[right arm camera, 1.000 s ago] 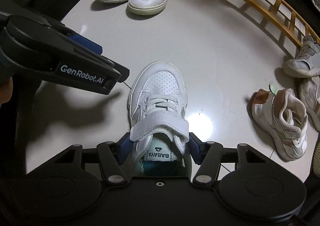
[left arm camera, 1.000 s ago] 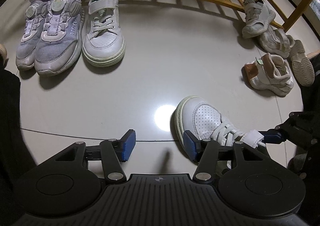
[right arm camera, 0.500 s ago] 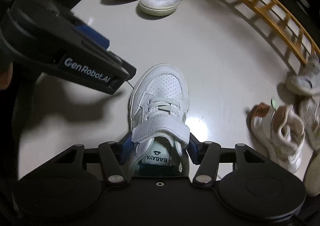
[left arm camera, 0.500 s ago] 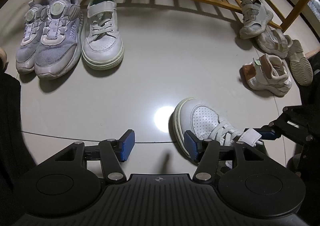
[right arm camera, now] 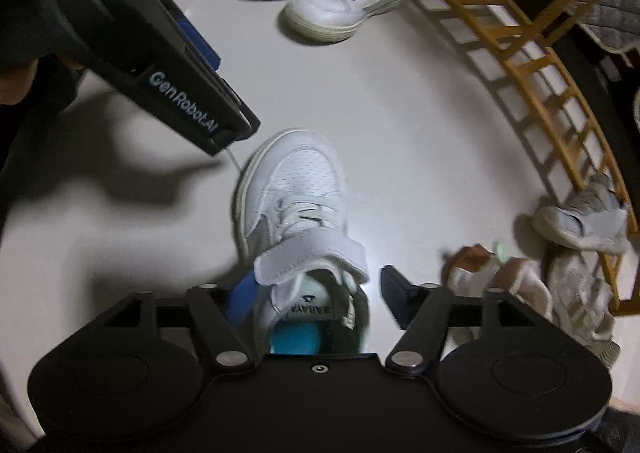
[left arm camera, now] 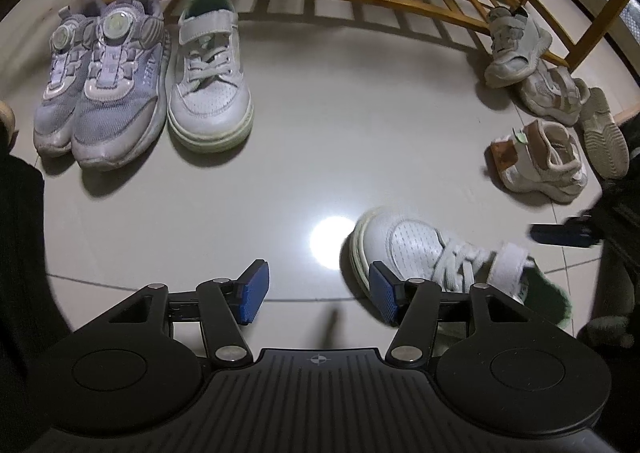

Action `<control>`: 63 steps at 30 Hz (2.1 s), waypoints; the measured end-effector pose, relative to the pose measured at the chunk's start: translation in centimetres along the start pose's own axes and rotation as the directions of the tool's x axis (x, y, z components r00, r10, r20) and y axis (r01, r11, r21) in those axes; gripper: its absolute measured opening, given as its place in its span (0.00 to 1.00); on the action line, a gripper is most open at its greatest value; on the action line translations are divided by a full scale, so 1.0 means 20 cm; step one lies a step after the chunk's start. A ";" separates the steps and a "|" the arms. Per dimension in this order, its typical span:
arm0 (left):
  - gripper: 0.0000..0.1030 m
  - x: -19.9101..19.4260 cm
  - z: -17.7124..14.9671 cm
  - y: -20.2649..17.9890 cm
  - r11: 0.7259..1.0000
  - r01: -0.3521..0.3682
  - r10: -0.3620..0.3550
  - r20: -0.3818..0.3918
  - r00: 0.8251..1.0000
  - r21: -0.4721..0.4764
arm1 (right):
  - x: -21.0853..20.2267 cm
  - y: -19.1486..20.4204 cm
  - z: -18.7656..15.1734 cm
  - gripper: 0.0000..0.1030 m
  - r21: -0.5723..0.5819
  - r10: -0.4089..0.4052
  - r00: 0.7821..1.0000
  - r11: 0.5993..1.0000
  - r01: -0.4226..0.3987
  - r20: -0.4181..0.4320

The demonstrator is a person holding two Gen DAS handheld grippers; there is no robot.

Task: Organize scattered shoes

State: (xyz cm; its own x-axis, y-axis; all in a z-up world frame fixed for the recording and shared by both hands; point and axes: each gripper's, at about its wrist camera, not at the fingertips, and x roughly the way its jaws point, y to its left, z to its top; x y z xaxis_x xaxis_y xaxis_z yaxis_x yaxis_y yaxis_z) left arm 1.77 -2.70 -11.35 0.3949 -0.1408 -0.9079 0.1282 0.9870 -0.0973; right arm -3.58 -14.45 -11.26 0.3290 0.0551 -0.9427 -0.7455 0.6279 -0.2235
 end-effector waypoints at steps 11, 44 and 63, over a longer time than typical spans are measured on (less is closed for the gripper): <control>0.56 0.11 0.10 -0.03 0.999 -0.001 0.001 -0.004 1.000 0.034 | -0.01 -0.12 -0.15 0.78 0.151 0.031 0.996 0.988 -0.018 -0.087; 0.51 0.11 -0.03 -0.05 0.988 0.048 -0.041 -0.051 0.998 0.147 | 0.09 -0.21 -0.18 0.79 0.203 -0.026 0.994 0.978 0.048 -0.110; 0.53 0.12 0.01 -0.09 0.986 0.036 -0.030 -0.037 0.999 0.163 | 0.08 -0.33 -0.27 0.76 0.341 -0.005 0.992 0.939 0.048 -0.126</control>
State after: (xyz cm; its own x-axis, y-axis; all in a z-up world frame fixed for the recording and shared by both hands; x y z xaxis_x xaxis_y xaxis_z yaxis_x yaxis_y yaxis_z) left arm 2.71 -4.82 -13.26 0.3567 -0.1674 -0.9191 0.2890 0.9553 -0.0618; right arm -1.19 -22.72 -12.66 0.2573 -0.0465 -0.9652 -0.4868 0.8566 -0.1711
